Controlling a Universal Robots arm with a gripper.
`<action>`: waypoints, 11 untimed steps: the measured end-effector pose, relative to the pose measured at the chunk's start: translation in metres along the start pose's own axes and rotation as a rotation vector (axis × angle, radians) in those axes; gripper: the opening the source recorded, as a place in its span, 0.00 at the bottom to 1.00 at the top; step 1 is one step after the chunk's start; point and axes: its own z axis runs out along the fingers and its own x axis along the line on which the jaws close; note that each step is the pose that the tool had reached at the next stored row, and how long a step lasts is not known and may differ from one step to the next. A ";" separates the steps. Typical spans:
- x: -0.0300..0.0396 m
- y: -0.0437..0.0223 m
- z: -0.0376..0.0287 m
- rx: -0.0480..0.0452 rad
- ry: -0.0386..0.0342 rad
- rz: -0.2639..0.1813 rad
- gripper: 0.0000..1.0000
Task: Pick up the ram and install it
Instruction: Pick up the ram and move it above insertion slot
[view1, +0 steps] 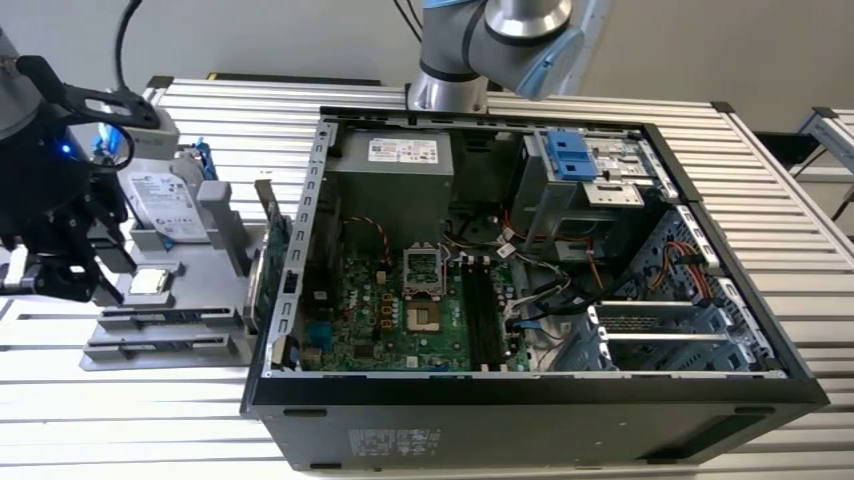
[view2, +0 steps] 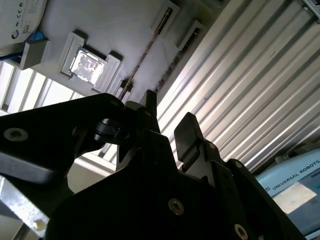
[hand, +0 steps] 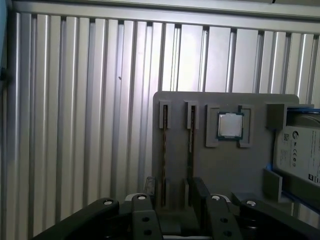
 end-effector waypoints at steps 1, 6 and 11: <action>0.0000 0.0000 0.0006 -0.0002 0.0001 0.000 1.00; 0.0001 -0.0001 0.0035 -0.0005 -0.0001 0.000 1.00; 0.0001 0.0000 0.0064 -0.0010 -0.0001 0.000 1.00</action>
